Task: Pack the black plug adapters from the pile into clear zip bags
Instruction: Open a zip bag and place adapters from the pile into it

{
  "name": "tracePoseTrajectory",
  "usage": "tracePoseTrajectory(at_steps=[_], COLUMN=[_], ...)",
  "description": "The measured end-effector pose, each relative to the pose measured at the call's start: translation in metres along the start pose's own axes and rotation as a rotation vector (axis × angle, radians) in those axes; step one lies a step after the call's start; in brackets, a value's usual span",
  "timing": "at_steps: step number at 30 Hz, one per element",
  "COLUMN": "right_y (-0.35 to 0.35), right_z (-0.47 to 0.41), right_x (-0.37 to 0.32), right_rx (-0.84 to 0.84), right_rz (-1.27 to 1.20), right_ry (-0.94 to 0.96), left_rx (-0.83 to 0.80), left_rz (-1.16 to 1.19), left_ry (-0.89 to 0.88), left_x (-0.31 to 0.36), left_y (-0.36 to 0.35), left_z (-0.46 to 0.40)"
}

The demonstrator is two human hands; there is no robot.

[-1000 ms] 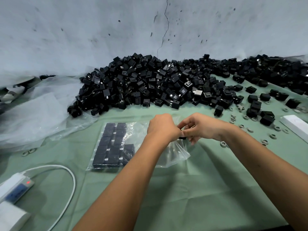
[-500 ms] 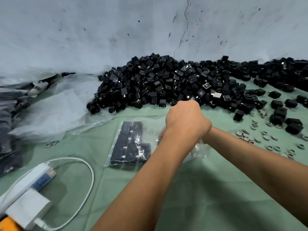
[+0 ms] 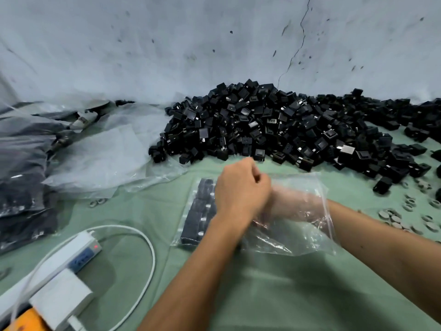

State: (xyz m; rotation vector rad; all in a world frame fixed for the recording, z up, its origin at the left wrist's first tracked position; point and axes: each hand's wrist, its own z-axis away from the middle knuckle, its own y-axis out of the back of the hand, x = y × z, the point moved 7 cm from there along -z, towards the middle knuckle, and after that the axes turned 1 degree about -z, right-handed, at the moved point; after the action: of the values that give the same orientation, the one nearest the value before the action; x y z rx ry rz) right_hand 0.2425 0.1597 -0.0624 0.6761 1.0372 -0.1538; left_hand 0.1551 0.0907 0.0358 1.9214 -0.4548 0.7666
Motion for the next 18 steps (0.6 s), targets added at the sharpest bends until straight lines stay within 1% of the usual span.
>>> tracePoseTrajectory(at_steps=[2,3,5,6,8,10,12,15,18], right_y=[0.001,-0.001,-0.010,-0.009,-0.001,-0.001,-0.006,-0.004,-0.007], right_z=[-0.003,-0.002,0.000,0.001,0.004,0.002,-0.001,-0.007,-0.006], right_x=[0.000,-0.002,-0.008,-0.008,-0.010,-0.011,-0.010,-0.004,-0.003], right_rx=[0.050,0.034,-0.075,-0.090,-0.045,-0.047,-0.058,0.078,0.098], right_rz=[0.033,-0.003,-0.134,-0.091,0.034,0.036,-0.036,-0.028,-0.024], right_ry=[-0.062,-0.043,-0.021,-0.009,0.008,0.021,0.019,0.038,0.046], left_rx=[0.106,0.143,0.178,0.186,0.206,0.217,0.185,0.080,-0.127], left_rz=[-0.024,-0.043,-0.076,-0.082,-0.074,-0.076,-0.107,-0.173,-0.250], left_ry=[0.072,0.108,0.175,0.199,0.227,0.218,0.170,0.027,-0.139], left_x=[-0.033,-0.049,-0.077,-0.088,-0.103,-0.109,-0.110,-0.101,-0.087], left_y=[0.014,0.021,0.030,0.033,0.034,0.033,0.029,0.018,-0.002], left_z=[-0.010,-0.014,-0.021,-0.023,-0.026,-0.028,-0.030,-0.037,-0.042])
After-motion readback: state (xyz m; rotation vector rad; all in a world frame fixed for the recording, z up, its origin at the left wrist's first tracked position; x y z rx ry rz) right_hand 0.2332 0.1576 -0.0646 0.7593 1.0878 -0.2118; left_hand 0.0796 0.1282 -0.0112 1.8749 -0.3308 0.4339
